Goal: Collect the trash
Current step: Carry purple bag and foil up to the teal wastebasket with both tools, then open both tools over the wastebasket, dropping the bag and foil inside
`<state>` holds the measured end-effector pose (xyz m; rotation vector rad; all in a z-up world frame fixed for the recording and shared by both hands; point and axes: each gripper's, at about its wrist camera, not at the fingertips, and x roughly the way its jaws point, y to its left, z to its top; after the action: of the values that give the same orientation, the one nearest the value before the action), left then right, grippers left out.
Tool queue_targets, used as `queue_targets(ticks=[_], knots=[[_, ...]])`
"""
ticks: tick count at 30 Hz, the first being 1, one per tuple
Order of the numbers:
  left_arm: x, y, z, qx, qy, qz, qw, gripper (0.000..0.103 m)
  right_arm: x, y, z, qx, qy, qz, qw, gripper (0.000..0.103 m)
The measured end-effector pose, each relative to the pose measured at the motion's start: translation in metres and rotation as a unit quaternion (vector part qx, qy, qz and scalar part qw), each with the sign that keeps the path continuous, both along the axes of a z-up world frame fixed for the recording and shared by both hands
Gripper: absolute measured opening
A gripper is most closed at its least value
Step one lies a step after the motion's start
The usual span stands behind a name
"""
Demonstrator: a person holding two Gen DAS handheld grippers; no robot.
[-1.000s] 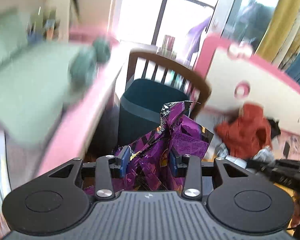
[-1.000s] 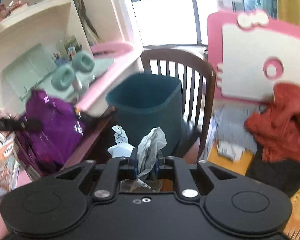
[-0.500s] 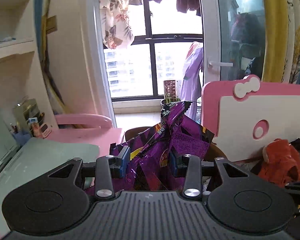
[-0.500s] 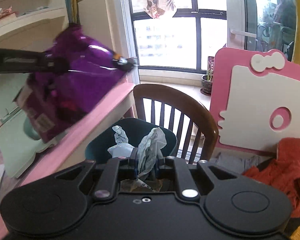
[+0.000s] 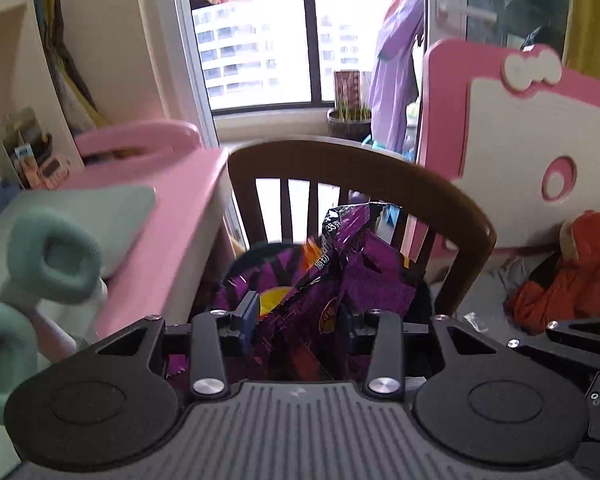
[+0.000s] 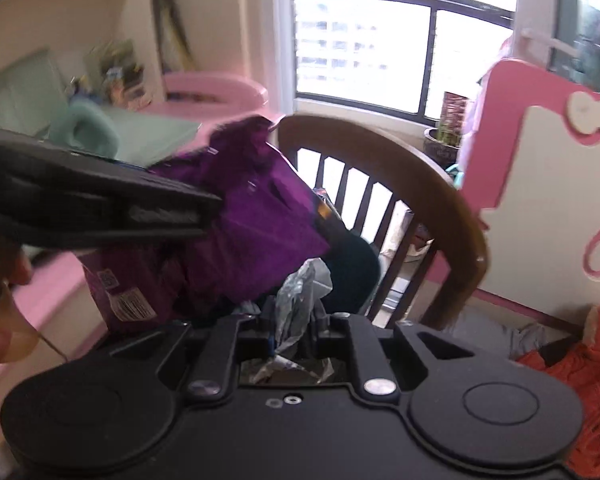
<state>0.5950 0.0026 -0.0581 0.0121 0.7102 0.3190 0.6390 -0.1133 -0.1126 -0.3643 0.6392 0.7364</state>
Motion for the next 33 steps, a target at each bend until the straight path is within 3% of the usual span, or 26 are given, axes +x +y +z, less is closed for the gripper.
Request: queue_targets(ticks=[4, 8, 14, 16, 19, 24, 33], knots=[[0.008, 0.002, -0.016, -0.016, 0.021, 0.005, 0.9997, 0.042, -0.002, 0.005, -0.016, -0.013, -0.001, 0.015, 1.0, 0.014], [0.019, 0.003, -0.028, -0.003, 0.04, 0.005, 0.9992, 0.042, 0.004, 0.009, -0.026, -0.017, -0.005, 0.021, 1.0, 0.015], [0.046, 0.006, -0.045, 0.022, 0.085, 0.019, 0.9959, 0.046, 0.009, 0.016, -0.032, -0.03, -0.004, 0.032, 0.999, 0.026], [0.055, 0.01, -0.048, 0.02, 0.098, 0.03, 0.9945, 0.05, 0.009, 0.018, -0.033, -0.036, -0.003, 0.038, 0.999, 0.04], [0.061, 0.02, -0.046, -0.006, 0.109, 0.042, 0.9931, 0.07, 0.01, 0.014, -0.033, -0.027, -0.004, 0.038, 0.999, 0.06], [0.055, 0.025, -0.031, -0.03, 0.082, 0.043, 0.9953, 0.08, 0.01, 0.003, -0.031, -0.017, 0.005, 0.026, 1.0, 0.07], [0.004, 0.02, -0.003, -0.055, 0.02, 0.035, 0.9977, 0.08, -0.005, -0.022, -0.016, 0.014, 0.019, 0.016, 1.0, 0.084]])
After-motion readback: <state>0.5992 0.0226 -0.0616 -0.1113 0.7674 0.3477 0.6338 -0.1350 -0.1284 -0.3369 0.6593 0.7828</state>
